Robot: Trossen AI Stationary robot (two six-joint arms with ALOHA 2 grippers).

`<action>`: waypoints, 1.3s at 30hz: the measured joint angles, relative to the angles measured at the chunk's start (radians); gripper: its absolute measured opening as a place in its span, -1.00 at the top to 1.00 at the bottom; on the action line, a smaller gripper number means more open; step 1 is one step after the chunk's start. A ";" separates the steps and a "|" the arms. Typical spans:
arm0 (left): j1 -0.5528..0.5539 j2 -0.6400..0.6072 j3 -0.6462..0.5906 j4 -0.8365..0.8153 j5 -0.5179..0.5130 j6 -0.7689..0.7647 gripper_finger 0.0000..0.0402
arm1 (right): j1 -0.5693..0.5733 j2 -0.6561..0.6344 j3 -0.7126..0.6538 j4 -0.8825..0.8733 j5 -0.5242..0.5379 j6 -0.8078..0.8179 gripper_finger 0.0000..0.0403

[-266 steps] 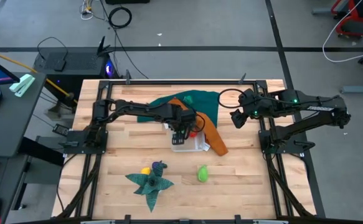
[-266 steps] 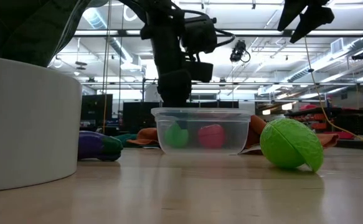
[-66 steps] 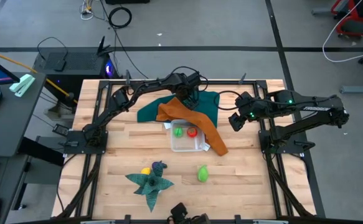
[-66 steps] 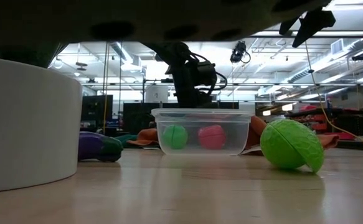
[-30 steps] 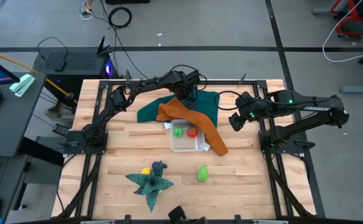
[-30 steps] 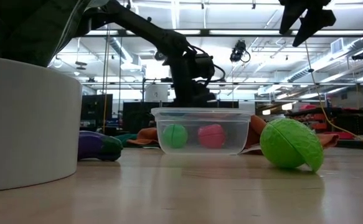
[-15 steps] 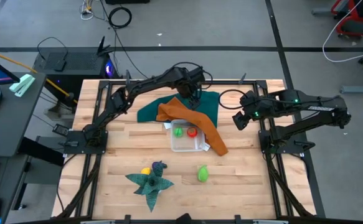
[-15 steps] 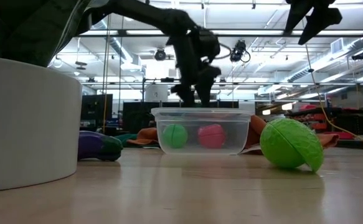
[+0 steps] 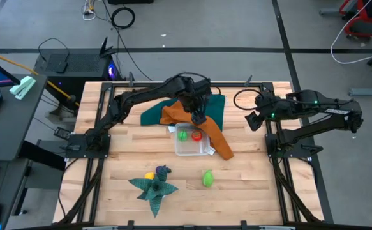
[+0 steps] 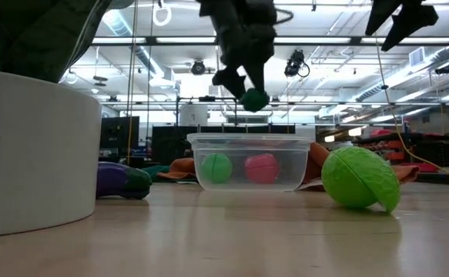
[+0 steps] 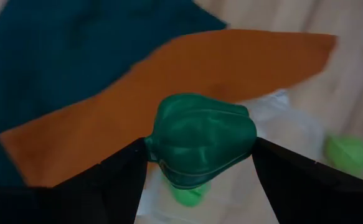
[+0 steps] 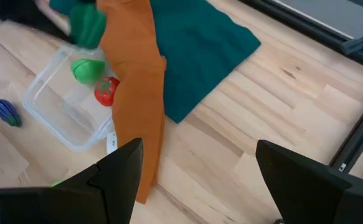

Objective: Pick and placing Produce into tupperware
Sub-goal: Put the green bell pepper into the transparent bin

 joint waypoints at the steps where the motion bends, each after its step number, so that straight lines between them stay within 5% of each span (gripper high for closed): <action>1: -0.014 0.000 0.000 0.001 0.001 -0.015 -0.42 | 0.000 -0.006 0.000 -0.005 0.000 0.003 -0.36; 17: -0.207 0.001 -0.013 -0.068 -0.146 -0.147 -0.42 | 0.000 -0.013 0.000 -0.023 -0.024 -0.055 -0.36; 39: -0.258 0.003 -0.356 0.018 -0.189 -0.225 -0.42 | 0.000 -0.013 0.000 -0.021 -0.044 -0.102 -0.36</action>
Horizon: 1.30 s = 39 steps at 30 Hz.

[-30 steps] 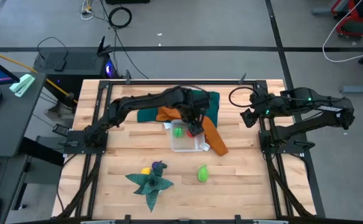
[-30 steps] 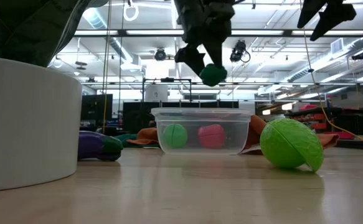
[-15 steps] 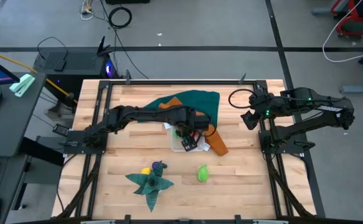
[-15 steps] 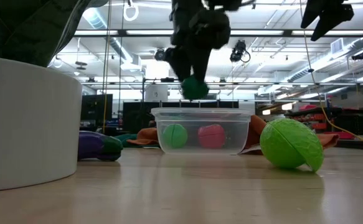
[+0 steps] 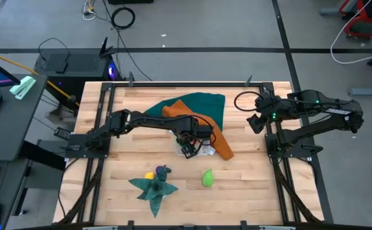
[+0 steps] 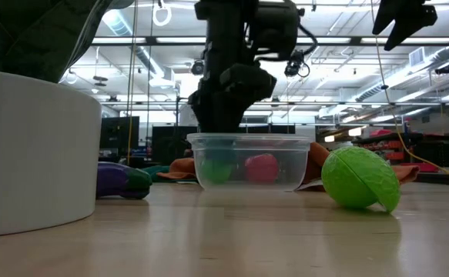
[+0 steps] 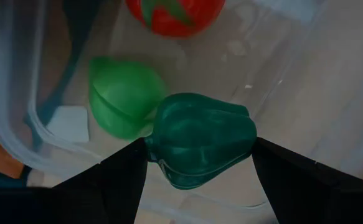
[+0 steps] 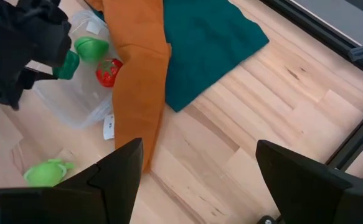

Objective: Pick and placing Produce into tupperware
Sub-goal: Put the green bell pepper into the transparent bin, then put the melon into the transparent bin

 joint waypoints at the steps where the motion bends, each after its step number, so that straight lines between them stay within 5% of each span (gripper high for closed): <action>1: 0.000 0.000 -0.013 0.014 0.003 0.000 -0.42 | 0.000 0.000 0.000 0.000 0.000 0.001 -0.36; 23: 0.015 0.000 -0.045 0.082 0.097 0.083 -0.43 | 0.000 0.000 0.000 0.001 0.000 0.027 -0.36; 39: 0.044 -0.001 -0.041 0.072 0.118 0.079 -0.85 | 0.000 0.000 0.000 0.000 -0.002 0.028 -0.36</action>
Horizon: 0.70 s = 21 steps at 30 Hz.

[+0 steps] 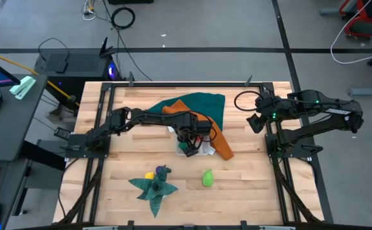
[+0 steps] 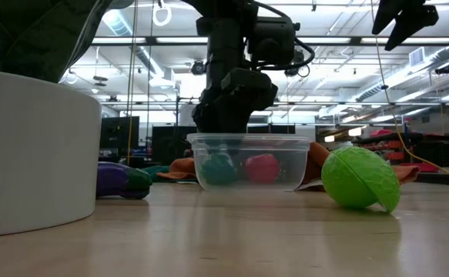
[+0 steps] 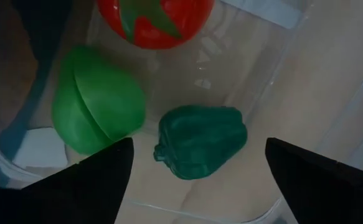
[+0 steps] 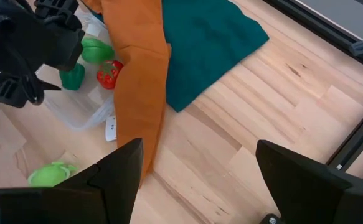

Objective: Pick and placing Produce into tupperware
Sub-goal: Put the melon into the transparent bin

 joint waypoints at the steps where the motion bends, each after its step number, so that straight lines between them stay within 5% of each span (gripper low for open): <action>1: 0.000 -0.004 0.004 -0.008 -0.001 0.001 -0.85 | 0.000 0.000 0.000 0.000 0.000 0.000 -0.36; 10: 0.042 -0.125 0.090 -0.052 -0.027 -0.004 -0.80 | 0.000 -0.022 0.000 -0.016 0.001 -0.021 -0.36; 14: 0.044 -0.243 0.090 0.027 -0.116 -0.020 -0.81 | 0.000 -0.046 0.000 -0.020 0.012 -0.019 -0.36; 21: 0.021 -0.431 -0.013 0.165 -0.235 -0.055 -0.81 | 0.000 -0.079 0.000 -0.027 0.042 -0.017 -0.36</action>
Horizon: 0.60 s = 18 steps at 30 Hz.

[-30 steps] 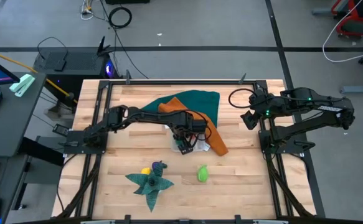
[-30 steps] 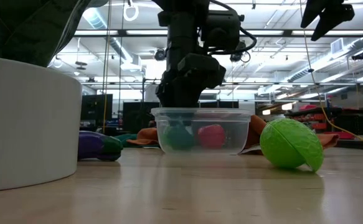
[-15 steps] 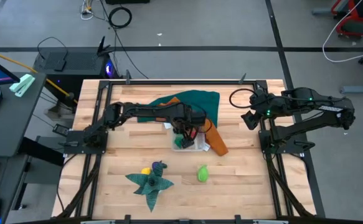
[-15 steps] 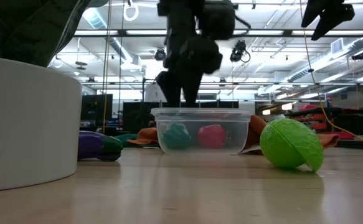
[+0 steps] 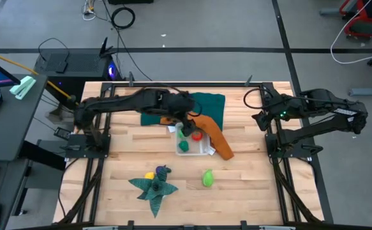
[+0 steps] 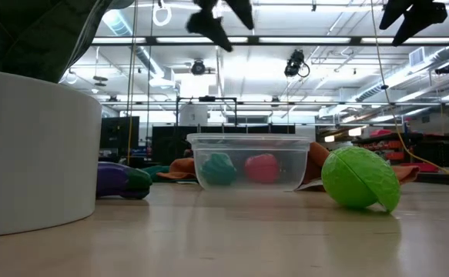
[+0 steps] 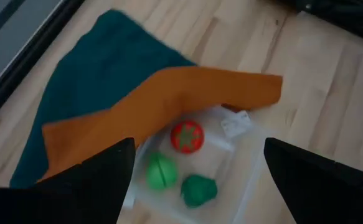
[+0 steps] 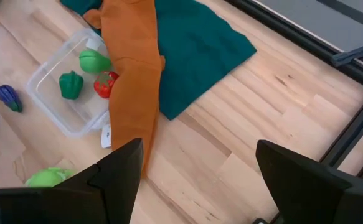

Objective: Pick and placing Produce into tupperware
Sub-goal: Put the melon into the transparent bin

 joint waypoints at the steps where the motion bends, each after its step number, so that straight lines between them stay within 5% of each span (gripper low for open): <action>1: -0.004 -0.030 -0.040 0.019 -0.007 -0.021 -0.81 | 0.000 -0.001 0.000 0.001 0.000 0.000 -0.36; 10: -0.059 -0.283 -0.467 0.231 -0.043 -0.239 -0.81 | 0.000 0.003 0.000 0.003 -0.012 -0.008 -0.36; 18: -0.085 -0.446 -0.601 0.243 -0.170 -0.285 -0.81 | 0.053 0.001 -0.014 0.010 -0.103 0.031 -0.36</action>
